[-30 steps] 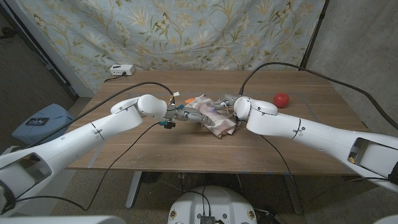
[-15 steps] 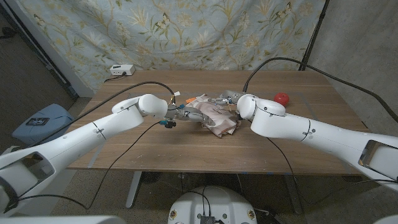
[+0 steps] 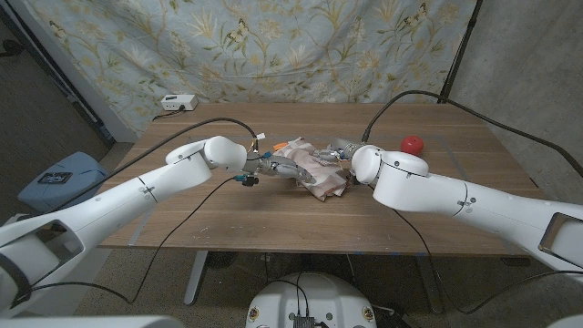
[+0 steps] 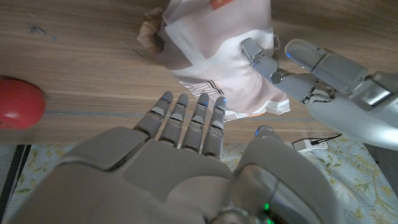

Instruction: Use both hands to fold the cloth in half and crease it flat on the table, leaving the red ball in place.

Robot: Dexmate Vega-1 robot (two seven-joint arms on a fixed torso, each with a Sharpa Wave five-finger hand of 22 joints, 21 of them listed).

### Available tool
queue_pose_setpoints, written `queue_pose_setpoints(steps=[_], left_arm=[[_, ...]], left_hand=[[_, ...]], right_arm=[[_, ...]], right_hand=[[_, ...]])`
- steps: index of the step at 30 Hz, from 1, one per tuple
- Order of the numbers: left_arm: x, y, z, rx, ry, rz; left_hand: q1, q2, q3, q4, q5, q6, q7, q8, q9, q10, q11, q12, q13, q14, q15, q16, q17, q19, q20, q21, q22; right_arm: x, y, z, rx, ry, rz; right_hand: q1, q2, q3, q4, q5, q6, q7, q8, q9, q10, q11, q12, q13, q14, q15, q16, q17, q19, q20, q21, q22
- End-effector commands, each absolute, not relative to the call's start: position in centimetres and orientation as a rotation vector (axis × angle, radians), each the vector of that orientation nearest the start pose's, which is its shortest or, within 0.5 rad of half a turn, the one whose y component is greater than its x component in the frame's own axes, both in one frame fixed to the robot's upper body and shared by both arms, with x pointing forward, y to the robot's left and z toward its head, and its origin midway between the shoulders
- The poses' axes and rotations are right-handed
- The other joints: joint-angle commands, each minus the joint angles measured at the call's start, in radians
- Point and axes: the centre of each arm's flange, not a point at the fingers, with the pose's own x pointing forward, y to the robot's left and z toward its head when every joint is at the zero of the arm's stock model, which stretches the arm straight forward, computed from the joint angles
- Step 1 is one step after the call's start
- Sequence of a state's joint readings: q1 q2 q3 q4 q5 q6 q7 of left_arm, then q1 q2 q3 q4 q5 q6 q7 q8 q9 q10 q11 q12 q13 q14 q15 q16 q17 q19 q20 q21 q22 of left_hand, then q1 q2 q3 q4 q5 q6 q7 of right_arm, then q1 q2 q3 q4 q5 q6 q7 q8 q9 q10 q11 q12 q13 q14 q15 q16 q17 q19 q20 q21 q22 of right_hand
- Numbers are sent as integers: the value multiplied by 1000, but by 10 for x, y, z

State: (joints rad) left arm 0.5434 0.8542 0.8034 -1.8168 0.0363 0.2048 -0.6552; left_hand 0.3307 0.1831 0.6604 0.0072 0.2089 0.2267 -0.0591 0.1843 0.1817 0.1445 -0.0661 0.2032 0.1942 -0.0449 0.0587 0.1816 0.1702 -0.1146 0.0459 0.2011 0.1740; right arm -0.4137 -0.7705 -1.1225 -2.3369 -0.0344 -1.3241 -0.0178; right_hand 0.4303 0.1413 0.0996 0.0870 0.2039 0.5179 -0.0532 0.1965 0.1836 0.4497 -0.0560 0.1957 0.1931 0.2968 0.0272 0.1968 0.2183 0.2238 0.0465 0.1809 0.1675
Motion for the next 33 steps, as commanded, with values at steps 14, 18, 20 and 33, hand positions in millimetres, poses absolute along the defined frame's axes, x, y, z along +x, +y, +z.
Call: queue_pose_setpoints(steps=[14,18,20,33], left_arm=[[579,149,-10,1298,-250,-830],[577,150,-9,1300,-251,-822],[576,151,-9,1300,-251,-818],[573,151,-4,1310,-268,-813]], left_hand=[[12,2,0,5,4,-6,0,2,3,-1,-1,5,0,5,3,2,3,3,3,2,5],[11,2,0,5,4,-7,0,2,3,-1,1,6,0,5,3,2,3,3,2,3,5],[11,2,0,6,4,-7,2,1,3,-1,1,6,0,5,3,2,3,3,2,2,5],[12,2,0,6,4,-8,2,1,3,-2,1,5,0,5,4,2,3,3,2,2,5]], right_arm=[[513,-103,-62,-1283,-155,82],[520,-99,-72,-1280,-164,90],[522,-99,-76,-1275,-185,89],[517,-100,-75,-1244,-226,83]], right_hand=[[-23,-2,8,-1,10,25,-9,8,3,21,-8,8,2,30,-33,18,-1,10,-5,9,3],[-24,-3,9,-2,10,30,-12,9,3,29,-11,10,2,37,-40,21,-3,15,-9,11,2],[-25,-3,9,-3,10,38,-13,11,3,38,-12,12,3,50,-48,25,-4,20,-12,12,2],[-22,-5,14,-9,10,50,-16,14,4,52,-11,14,3,61,-58,27,-8,29,-18,14,2]])
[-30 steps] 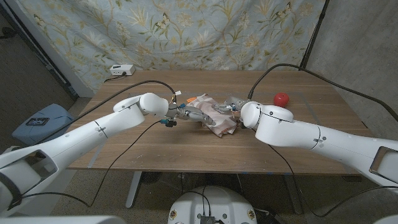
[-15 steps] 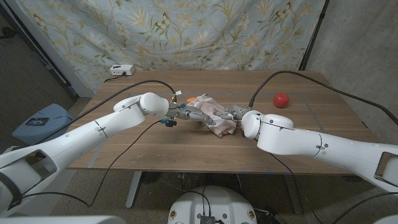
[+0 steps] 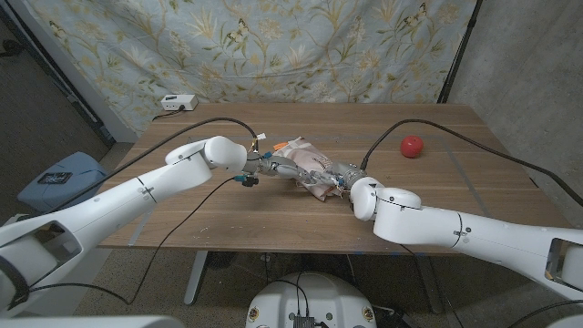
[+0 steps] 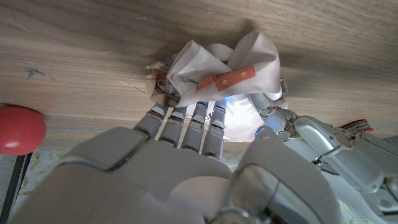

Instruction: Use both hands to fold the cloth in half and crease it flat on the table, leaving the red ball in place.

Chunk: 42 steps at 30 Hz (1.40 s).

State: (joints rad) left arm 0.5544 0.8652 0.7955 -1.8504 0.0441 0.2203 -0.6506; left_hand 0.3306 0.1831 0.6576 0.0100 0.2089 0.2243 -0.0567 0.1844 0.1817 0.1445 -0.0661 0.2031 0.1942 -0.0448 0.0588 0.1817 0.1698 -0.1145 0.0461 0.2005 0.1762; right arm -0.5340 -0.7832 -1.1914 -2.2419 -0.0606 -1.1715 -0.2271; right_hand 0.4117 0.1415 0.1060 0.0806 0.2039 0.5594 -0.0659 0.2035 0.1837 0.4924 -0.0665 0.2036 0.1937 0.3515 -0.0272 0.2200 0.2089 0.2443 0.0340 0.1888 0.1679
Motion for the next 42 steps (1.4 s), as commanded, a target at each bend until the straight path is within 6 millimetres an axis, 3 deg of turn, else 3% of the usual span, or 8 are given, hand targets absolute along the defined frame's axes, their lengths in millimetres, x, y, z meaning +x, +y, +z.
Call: queue_pose_setpoints(steps=[1,24,42], left_arm=[[573,151,-3,1310,-273,-811],[553,159,11,1311,-322,-777],[541,167,22,1299,-353,-727]], left_hand=[[12,2,3,3,4,-6,0,1,3,-2,1,5,0,5,4,2,4,3,2,3,3],[13,1,2,2,4,-4,-1,2,3,-2,1,5,0,4,3,2,3,5,1,4,3],[8,-1,-1,7,2,-12,-1,0,3,-3,0,5,0,5,3,2,5,4,2,3,3]], right_arm=[[516,-99,-75,-1243,-231,88],[501,-89,-51,-1165,-353,104],[513,-95,-38,-1157,-376,77]], right_hand=[[-3,-5,8,-3,10,11,-5,8,4,10,0,6,2,6,-4,3,1,9,-6,6,2],[0,-3,14,-10,9,26,-5,10,4,24,2,7,3,7,-3,1,-2,5,-2,3,2],[-3,-4,18,-13,6,42,-1,12,5,49,7,11,4,20,-3,4,-4,8,1,3,2]])
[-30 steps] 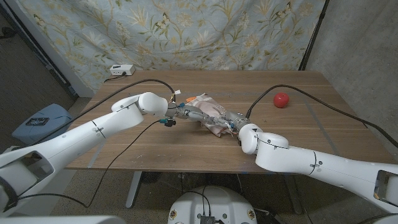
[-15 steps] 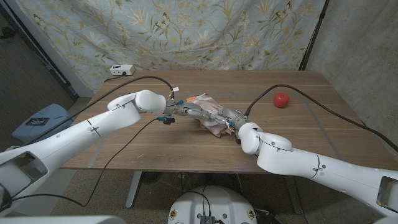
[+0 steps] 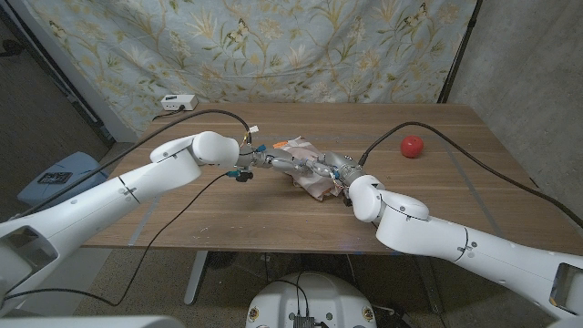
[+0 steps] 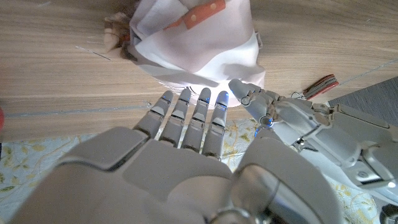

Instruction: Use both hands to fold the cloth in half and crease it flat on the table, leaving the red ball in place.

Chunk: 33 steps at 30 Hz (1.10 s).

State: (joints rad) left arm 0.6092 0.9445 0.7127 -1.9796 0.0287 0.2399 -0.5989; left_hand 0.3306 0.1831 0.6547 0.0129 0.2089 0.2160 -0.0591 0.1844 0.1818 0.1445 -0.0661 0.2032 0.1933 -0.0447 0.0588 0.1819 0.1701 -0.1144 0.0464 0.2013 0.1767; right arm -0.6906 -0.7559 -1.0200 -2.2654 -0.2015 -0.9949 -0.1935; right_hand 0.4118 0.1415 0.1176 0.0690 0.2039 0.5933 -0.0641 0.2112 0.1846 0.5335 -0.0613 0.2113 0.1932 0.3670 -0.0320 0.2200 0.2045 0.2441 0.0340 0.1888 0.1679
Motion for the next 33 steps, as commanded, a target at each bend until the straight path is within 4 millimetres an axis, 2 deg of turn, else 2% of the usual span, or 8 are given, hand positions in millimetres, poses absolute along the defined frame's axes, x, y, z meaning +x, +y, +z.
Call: queue_pose_setpoints(steps=[1,14,29,33], left_arm=[[540,167,23,1292,-356,-729],[538,170,38,1269,-397,-701],[537,186,51,1183,-435,-649],[538,195,54,1123,-448,-632]], left_hand=[[9,-1,2,4,2,-3,2,0,3,-4,0,5,1,5,3,2,4,4,2,3,2],[9,-1,2,4,2,-2,1,1,3,-2,1,6,1,6,4,2,4,7,0,3,2],[8,-3,3,4,1,0,4,2,3,-1,4,6,1,9,5,3,3,9,3,4,2],[9,-2,4,3,1,1,4,3,3,-2,5,6,1,10,4,3,3,10,3,4,2]], right_arm=[[514,-95,-37,-1160,-374,74],[524,-103,-22,-1191,-367,55],[526,-107,-6,-1226,-380,-21],[527,-109,-3,-1212,-379,-29]], right_hand=[[-3,-5,6,-1,6,8,-3,4,4,7,2,3,4,5,1,4,1,8,1,3,2],[-3,-4,10,-5,5,6,3,2,4,0,7,-3,5,3,6,1,0,7,1,2,2],[3,-2,18,-12,3,-3,2,-4,4,-9,9,-8,6,-3,7,-3,-2,2,2,0,2],[3,-2,19,-14,2,-3,3,-5,4,-10,9,-9,7,1,5,-1,-2,17,-15,7,3]])
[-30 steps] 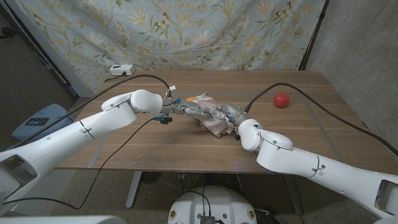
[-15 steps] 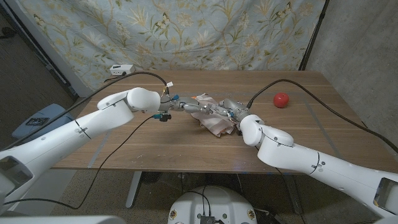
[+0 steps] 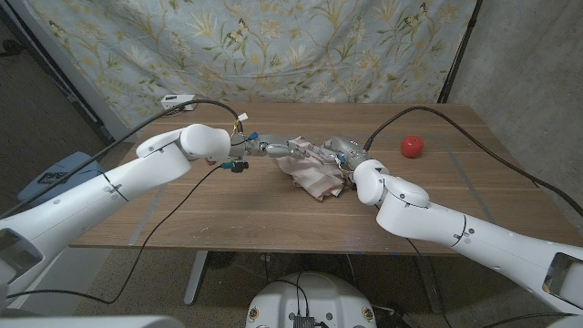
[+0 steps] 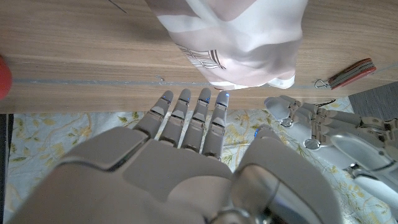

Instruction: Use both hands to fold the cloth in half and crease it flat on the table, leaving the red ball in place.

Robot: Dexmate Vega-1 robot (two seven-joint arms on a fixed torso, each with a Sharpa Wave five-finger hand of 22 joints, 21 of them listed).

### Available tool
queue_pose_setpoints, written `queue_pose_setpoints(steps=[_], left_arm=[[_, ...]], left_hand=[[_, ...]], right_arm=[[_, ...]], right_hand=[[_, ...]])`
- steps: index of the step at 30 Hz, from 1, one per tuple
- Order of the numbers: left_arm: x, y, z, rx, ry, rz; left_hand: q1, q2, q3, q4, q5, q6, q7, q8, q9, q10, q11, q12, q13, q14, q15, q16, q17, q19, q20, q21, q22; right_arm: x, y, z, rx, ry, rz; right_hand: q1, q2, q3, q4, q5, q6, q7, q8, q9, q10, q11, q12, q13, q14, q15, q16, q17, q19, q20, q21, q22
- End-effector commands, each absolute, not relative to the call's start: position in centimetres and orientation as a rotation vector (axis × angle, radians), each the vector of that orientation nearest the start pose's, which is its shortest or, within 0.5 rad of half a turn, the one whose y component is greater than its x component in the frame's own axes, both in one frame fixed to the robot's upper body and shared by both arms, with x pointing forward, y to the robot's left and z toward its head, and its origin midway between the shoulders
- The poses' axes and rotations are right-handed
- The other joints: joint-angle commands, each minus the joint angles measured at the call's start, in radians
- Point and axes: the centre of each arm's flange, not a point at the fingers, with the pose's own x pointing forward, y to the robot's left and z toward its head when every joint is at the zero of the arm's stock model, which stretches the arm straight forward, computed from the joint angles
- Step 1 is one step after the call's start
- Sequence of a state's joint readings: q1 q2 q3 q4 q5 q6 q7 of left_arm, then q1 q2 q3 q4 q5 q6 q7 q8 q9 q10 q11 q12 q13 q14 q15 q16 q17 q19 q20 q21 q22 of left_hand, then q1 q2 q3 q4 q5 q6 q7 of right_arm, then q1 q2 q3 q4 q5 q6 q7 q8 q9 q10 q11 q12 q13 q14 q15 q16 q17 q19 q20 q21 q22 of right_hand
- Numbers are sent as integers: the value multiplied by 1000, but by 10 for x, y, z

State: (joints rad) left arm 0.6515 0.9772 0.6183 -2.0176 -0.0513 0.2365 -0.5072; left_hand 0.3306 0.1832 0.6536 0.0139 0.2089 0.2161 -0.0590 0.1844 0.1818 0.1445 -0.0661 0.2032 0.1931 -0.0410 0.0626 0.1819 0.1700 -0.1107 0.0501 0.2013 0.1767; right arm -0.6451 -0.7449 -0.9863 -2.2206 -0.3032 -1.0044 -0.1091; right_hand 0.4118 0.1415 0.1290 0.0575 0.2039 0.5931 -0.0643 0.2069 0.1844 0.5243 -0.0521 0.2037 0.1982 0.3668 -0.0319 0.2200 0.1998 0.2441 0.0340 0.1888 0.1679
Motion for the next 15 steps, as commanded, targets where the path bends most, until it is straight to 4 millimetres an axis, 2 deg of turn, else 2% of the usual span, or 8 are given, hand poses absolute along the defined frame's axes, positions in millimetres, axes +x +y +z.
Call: queue_pose_setpoints(steps=[1,6,10,15], left_arm=[[538,196,55,1113,-448,-620],[538,207,54,1009,-461,-613],[540,216,52,917,-458,-588],[544,225,48,815,-471,-548]], left_hand=[[9,-2,5,1,1,1,5,3,3,-1,4,6,1,7,1,2,3,6,-1,4,2],[9,-1,5,2,1,2,11,3,3,-1,6,6,1,9,5,3,3,10,1,6,2],[8,-1,6,2,1,5,18,4,3,0,12,7,1,13,12,4,3,17,8,8,2],[6,-3,7,5,0,5,23,3,3,-1,17,6,1,22,20,7,4,30,17,12,2]], right_arm=[[527,-109,-2,-1213,-380,-32],[530,-111,1,-1187,-382,-41],[533,-114,3,-1153,-383,-44],[541,-121,5,-1011,-369,-9]], right_hand=[[2,-2,8,-2,1,-3,4,-1,5,-1,0,-1,2,2,4,-1,3,21,-17,8,3],[0,-3,9,-4,0,-5,4,-2,5,-1,2,-2,2,5,0,0,3,41,-28,15,5],[0,-4,10,-5,-1,-7,4,-3,5,-2,2,-2,3,5,1,-1,4,50,-27,18,5],[0,-5,11,-7,-1,-13,6,-6,5,-8,3,-5,3,5,-1,-1,4,54,-22,18,5]])
